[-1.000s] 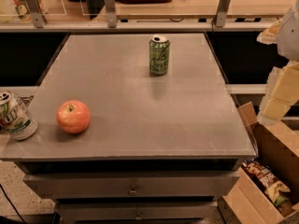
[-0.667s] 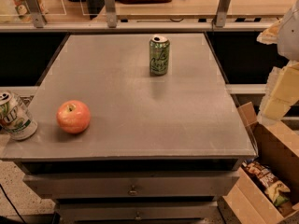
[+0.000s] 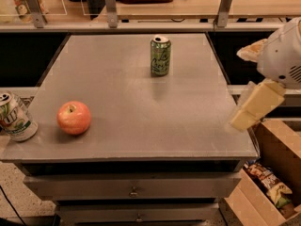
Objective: Move apple near green can
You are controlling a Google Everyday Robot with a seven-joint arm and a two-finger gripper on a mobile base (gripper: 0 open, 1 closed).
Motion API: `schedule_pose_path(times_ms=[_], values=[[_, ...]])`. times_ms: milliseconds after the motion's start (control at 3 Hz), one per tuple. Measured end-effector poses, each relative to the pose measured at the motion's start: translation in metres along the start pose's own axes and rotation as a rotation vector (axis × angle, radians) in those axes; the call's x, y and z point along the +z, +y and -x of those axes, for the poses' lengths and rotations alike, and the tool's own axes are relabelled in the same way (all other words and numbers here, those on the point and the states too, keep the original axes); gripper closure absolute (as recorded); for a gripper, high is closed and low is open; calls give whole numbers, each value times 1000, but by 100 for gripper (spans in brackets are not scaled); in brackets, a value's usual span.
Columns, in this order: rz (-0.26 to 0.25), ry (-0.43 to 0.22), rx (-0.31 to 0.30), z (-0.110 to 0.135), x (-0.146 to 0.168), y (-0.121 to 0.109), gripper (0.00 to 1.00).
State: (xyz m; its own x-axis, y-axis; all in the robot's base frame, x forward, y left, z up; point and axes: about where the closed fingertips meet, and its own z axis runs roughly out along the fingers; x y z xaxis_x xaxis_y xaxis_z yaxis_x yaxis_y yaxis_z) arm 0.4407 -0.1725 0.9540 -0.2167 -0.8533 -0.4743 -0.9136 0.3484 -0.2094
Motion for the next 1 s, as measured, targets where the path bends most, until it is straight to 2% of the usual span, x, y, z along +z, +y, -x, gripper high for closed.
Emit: schedule_pose_path(times_ms=[333, 667, 1000], values=[[35, -210, 60, 54, 31, 14, 0], [50, -300, 85, 81, 26, 19, 0], [50, -296, 83, 81, 27, 20, 0]])
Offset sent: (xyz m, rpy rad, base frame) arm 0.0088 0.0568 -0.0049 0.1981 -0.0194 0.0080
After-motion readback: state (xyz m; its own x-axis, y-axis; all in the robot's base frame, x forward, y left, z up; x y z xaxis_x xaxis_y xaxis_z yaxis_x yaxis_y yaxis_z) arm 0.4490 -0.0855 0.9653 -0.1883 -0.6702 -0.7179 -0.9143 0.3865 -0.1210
